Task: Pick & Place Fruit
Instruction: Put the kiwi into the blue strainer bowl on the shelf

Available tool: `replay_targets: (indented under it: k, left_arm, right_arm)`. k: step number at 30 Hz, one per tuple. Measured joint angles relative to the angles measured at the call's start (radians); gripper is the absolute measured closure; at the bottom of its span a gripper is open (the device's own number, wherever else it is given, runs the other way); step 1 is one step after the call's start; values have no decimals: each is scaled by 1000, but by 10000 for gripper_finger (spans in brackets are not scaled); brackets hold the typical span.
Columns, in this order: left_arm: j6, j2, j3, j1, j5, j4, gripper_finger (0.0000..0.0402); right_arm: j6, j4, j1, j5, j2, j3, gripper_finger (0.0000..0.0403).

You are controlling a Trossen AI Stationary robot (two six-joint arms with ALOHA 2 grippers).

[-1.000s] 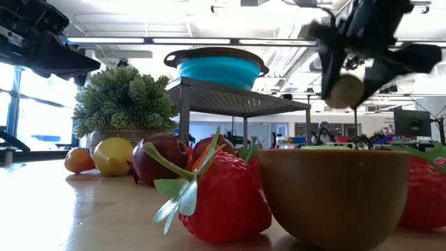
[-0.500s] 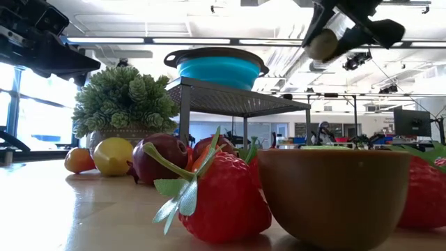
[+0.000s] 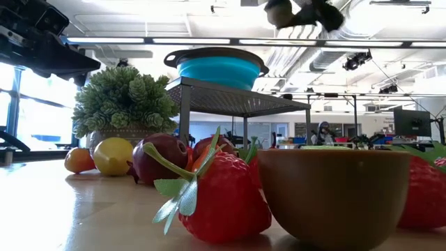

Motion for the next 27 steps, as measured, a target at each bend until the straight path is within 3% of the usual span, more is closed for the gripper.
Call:
replay_targets:
  k: [11, 27]
  left_arm:
    - [-4, 0, 0, 0, 0, 0, 401]
    - [0, 0, 0, 0, 0, 1, 401]
  right_arm:
    - [-299, 314, -151, -339, 0, 0, 176]
    - [-365, 393, -407, -693, 0, 0, 177]
